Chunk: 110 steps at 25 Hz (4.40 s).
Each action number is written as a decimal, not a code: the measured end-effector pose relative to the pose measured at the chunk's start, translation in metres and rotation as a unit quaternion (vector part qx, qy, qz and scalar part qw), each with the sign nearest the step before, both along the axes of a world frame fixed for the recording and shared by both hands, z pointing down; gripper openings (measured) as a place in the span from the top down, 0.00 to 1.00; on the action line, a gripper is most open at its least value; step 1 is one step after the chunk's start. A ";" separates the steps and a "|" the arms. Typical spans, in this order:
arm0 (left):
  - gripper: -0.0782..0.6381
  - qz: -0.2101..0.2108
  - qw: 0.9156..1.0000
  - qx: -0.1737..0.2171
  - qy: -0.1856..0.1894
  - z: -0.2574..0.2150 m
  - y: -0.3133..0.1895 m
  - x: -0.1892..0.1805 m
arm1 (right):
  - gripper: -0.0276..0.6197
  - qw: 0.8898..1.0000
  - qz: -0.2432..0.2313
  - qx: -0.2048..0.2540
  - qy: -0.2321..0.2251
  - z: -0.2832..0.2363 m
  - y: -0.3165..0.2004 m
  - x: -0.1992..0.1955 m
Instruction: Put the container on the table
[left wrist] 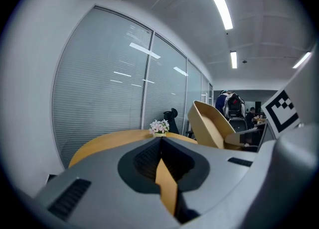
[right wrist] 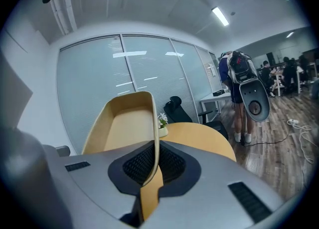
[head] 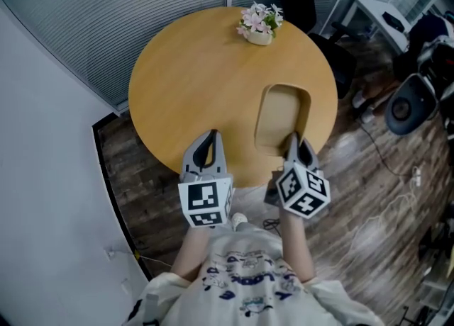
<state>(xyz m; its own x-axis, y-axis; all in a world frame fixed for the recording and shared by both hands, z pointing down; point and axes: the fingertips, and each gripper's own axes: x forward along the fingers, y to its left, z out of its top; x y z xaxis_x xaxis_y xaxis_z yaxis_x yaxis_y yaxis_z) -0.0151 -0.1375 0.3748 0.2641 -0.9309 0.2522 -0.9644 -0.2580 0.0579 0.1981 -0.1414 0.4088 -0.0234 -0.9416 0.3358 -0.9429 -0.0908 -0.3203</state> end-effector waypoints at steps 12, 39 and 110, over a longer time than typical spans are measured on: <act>0.89 0.021 0.999 -0.031 0.004 0.022 -0.106 -0.016 | 0.94 0.999 0.011 -0.033 0.003 0.019 -0.097 -0.021; 0.89 0.036 0.985 -0.167 0.005 0.151 -0.174 -0.018 | 0.94 0.976 0.007 -0.213 0.031 0.172 -0.145 -0.036; 0.89 -0.006 0.999 0.030 0.013 -0.030 -0.132 -0.016 | 0.94 0.988 -0.102 0.071 0.090 -0.051 -0.133 -0.065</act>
